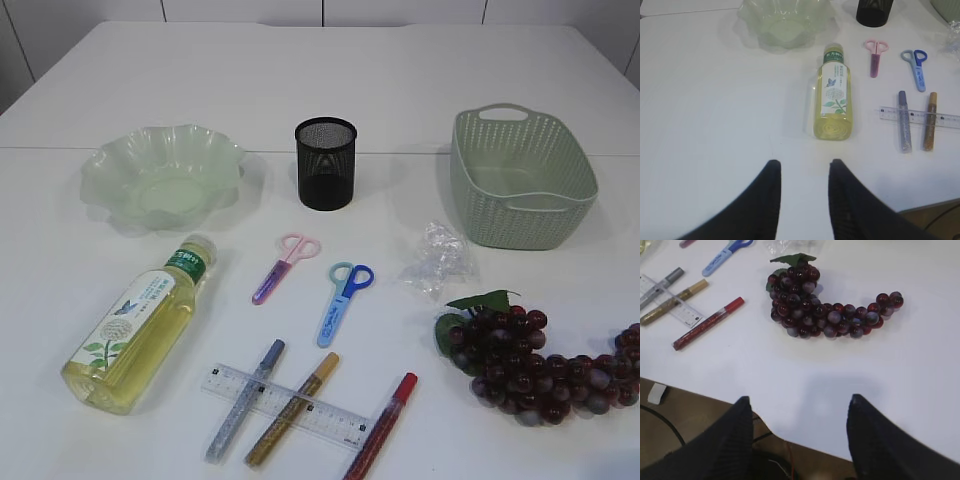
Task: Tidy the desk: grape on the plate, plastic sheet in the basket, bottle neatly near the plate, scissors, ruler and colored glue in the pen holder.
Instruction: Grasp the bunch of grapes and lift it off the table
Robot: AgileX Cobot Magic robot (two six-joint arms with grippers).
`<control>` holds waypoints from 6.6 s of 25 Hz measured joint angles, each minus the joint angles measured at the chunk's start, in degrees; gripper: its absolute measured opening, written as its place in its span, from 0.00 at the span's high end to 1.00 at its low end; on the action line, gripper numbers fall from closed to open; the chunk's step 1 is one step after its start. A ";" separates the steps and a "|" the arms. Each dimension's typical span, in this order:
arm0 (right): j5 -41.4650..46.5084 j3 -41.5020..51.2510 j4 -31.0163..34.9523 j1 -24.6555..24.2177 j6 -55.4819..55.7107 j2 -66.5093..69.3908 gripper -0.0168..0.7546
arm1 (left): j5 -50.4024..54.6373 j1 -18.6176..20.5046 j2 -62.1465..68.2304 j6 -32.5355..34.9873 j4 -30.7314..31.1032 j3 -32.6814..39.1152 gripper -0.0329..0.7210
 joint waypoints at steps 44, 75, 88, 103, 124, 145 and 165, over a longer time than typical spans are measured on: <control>-12.83 -14.47 -6.56 1.25 -11.83 56.90 0.21 | -2.13 -0.22 49.28 0.00 -3.47 -23.08 0.43; -21.49 -14.58 -1.63 1.25 -58.13 75.45 0.26 | -3.47 -0.22 49.51 0.00 -4.02 -23.14 0.42; -26.84 -14.70 -1.63 1.25 -58.98 81.29 0.26 | -3.16 -0.22 49.51 0.00 -4.15 -23.14 0.42; -29.80 -14.81 -1.44 1.25 -59.12 84.87 0.27 | -2.44 -0.22 49.51 0.00 -4.25 -23.14 0.43; -30.28 -15.00 0.50 1.25 -59.23 86.07 0.27 | -2.41 -0.22 49.51 0.00 -5.12 -23.14 0.45; -31.05 -15.04 1.88 1.25 -58.80 86.07 0.73 | -2.41 -0.22 49.51 0.00 -6.87 -23.14 0.45; -8.88 -23.44 4.96 1.25 -20.63 86.07 0.79 | -2.41 -0.22 49.51 0.00 -9.03 -23.14 0.45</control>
